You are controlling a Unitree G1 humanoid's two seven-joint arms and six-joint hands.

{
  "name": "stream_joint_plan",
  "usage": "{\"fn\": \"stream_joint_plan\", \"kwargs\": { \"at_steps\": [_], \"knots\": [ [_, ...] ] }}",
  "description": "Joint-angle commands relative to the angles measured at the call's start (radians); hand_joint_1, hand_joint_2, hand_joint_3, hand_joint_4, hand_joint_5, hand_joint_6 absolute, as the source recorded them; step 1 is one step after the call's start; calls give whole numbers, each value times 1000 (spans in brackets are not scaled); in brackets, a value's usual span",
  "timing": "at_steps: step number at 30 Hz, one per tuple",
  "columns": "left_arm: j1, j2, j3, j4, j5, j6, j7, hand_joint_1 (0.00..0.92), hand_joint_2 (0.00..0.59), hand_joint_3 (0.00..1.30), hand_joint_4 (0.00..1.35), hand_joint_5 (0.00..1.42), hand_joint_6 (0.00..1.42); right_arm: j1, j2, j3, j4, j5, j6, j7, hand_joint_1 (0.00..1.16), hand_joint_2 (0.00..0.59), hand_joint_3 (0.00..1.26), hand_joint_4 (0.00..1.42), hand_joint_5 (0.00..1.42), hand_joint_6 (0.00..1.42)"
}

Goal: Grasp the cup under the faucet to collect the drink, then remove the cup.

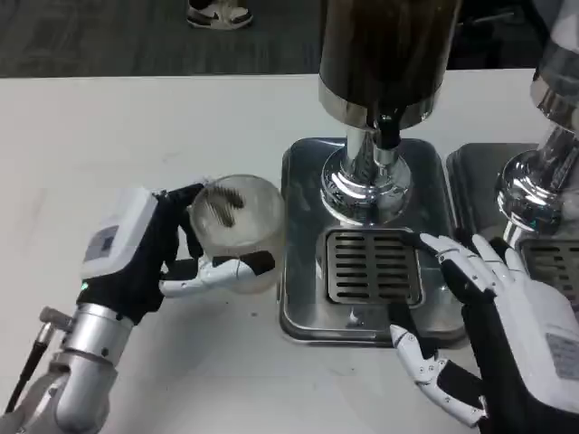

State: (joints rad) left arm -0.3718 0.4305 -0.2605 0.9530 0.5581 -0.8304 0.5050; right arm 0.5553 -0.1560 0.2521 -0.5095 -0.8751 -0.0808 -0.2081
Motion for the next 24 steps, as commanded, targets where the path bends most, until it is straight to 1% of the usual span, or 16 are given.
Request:
{"fn": "stream_joint_plan", "kwargs": {
  "at_steps": [1,3,8,17,24],
  "knots": [
    [-67,-35,-16,1,7,8,-24,333,112,667,746,1011,1264,13,13,3,-23,-2,2,-15,480,456,250,195,88,0],
    [-88,-52,-31,21,15,20,-31,333,112,669,747,1011,1265,21,18,4,-31,-7,2,-19,481,456,250,196,91,0],
    [-126,-80,-52,68,20,34,-42,334,111,679,755,1011,1266,34,32,12,-45,-22,5,-22,482,456,250,197,95,0],
    [-175,-110,-85,125,45,52,-53,326,113,681,755,1011,1266,54,50,28,-70,-44,8,-29,483,456,257,197,97,0],
    [-209,-144,-120,180,53,81,-64,323,114,681,755,1011,1264,66,64,44,-88,-64,17,-30,483,456,258,197,97,1]
  ]
}}
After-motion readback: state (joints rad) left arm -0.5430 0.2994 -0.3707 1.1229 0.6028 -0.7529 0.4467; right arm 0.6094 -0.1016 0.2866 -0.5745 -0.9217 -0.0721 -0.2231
